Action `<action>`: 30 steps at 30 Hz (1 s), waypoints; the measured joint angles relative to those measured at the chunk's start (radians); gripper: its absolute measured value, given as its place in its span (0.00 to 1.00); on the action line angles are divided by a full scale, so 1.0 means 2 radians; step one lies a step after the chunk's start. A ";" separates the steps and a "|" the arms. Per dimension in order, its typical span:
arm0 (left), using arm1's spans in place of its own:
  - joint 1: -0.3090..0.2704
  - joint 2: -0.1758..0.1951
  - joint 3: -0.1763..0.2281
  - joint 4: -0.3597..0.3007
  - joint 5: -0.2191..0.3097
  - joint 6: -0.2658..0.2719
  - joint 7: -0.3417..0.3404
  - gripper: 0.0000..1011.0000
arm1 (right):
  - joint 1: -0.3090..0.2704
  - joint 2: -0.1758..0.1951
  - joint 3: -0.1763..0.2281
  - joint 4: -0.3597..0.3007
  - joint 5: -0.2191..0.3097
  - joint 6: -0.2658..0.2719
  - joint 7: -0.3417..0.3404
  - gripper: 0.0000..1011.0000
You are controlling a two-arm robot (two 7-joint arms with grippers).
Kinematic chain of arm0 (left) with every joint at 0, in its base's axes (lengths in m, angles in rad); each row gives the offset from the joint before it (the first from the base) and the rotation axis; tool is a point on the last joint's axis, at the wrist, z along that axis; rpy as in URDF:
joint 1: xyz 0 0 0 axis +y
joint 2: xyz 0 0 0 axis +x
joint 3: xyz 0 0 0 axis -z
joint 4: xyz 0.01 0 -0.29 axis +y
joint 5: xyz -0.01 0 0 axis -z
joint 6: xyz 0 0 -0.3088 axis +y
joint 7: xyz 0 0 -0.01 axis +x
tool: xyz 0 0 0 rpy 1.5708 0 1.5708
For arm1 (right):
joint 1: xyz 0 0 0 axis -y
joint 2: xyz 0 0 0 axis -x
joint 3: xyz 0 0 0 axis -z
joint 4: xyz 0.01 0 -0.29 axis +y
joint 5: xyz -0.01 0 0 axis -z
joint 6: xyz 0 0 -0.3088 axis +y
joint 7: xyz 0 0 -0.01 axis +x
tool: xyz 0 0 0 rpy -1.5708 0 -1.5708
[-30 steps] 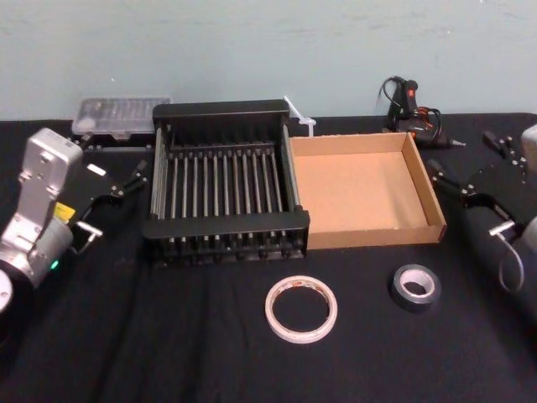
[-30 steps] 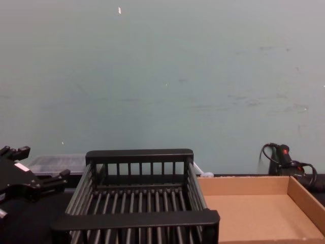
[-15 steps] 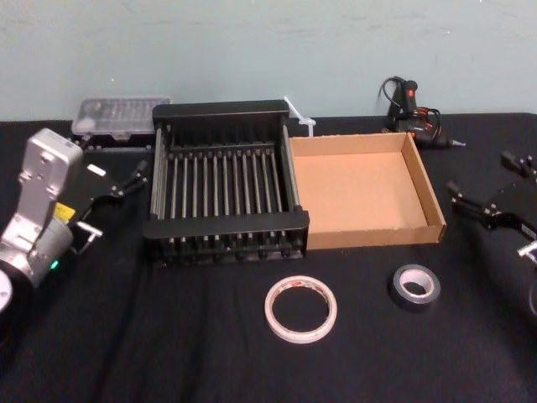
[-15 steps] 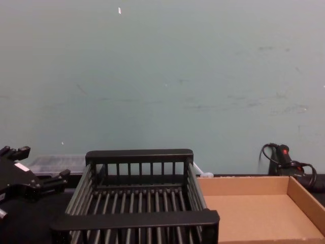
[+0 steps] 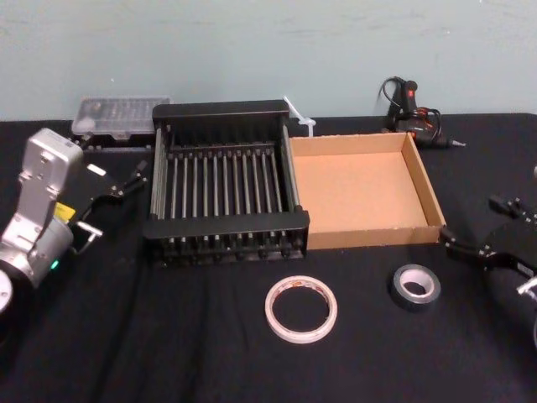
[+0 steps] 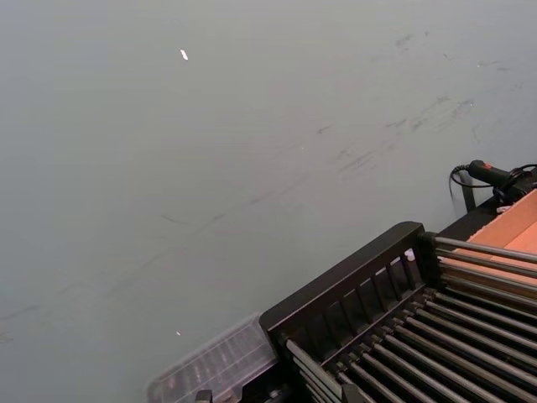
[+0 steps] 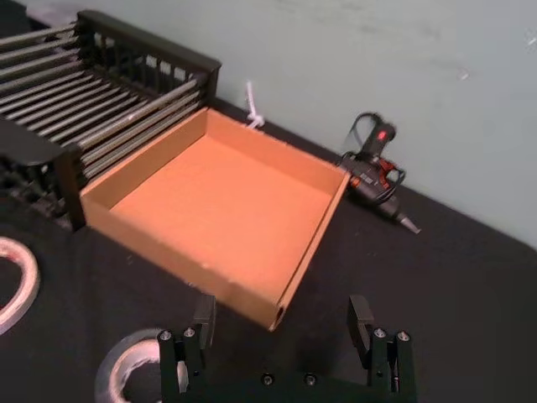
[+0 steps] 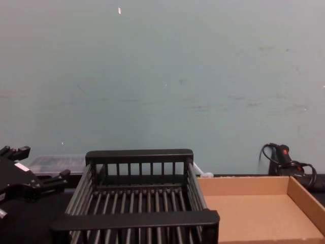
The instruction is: Pick up the white tape and place it into the black box , Pick up the silver tape and place it into the brown box.
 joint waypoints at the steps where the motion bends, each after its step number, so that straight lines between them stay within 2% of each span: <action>1: 0.000 0.000 0.000 0.000 0.000 0.000 0.000 0.99 | -0.001 0.000 0.000 0.000 0.000 0.002 0.002 0.99; 18: 0.000 0.000 0.000 0.000 0.000 0.000 0.000 0.99 | 0.006 -0.025 -0.007 0.015 0.003 0.049 0.035 0.99; 30: 0.000 0.000 0.000 0.000 0.000 0.000 0.000 0.99 | 0.009 -0.037 -0.009 0.025 -0.008 0.069 0.052 0.99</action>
